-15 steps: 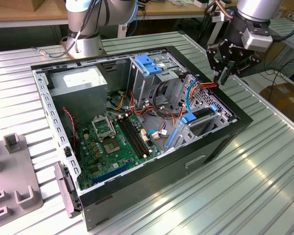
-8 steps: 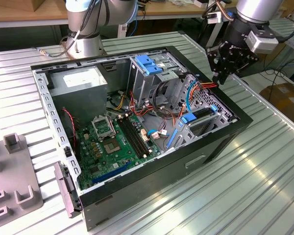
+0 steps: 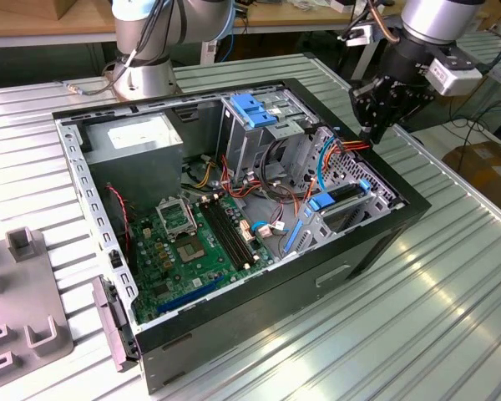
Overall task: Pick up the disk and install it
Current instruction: 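Insert the first disk wire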
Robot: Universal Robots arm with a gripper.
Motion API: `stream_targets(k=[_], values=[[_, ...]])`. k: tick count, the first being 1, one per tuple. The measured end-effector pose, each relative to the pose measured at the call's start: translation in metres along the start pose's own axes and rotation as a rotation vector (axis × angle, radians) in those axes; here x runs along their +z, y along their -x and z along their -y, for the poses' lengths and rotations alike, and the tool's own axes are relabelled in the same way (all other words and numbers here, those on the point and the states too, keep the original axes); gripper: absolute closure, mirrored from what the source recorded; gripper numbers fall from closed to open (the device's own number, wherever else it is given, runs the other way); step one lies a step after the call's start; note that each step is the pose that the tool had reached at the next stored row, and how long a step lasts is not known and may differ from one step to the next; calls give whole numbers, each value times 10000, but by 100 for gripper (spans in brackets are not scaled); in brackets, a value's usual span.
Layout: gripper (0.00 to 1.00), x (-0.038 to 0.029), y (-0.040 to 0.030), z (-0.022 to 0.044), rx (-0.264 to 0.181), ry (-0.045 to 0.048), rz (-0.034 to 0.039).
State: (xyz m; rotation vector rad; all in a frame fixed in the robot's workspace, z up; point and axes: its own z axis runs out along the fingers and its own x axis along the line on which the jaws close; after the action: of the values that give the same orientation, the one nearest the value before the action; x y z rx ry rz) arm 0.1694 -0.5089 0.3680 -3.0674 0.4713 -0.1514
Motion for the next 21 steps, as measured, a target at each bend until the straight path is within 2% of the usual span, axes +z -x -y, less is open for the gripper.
stream_targets(k=[2,3,9,10,12,16,19,21], values=[[73,31,3,-1,21,-16,-68],[73,31,3,-2,42,-13,-78],[73,32,3,-2,43,-11,-79],[81,32,3,-2,43,-10,-80],[84,22,2,-1,64,-9,-79],[84,-13,-1,1,391,24,-97],[84,-20,-2,1,897,75,-123],[84,-20,-2,1,909,76,-124]])
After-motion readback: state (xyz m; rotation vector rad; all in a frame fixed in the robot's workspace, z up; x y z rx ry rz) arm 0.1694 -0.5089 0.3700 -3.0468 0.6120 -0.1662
